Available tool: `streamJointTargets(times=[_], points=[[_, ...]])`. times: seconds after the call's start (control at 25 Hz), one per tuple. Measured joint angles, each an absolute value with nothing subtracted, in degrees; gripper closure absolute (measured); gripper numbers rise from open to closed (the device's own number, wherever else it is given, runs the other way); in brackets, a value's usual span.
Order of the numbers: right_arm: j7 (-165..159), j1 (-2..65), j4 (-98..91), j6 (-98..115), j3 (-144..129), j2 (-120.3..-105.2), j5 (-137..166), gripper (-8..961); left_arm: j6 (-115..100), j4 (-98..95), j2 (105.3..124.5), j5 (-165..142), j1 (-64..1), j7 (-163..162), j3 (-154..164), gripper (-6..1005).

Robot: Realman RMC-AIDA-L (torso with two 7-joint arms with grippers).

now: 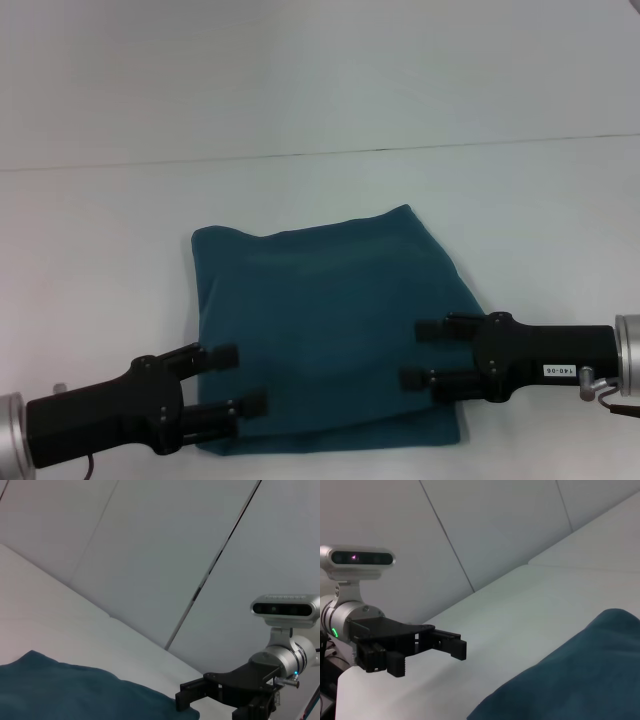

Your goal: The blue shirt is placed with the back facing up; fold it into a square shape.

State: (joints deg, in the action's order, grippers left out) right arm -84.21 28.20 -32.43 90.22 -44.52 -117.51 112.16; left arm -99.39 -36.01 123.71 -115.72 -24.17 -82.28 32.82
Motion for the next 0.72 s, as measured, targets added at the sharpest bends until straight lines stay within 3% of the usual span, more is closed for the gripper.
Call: streamJointTargets(times=[0.72], points=[[-84.3, 28.4, -32.2, 89.9, -44.6, -117.91, 112.1, 41, -98.6, -35.4, 123.75, -115.9, -24.3, -82.3, 33.0, 123]])
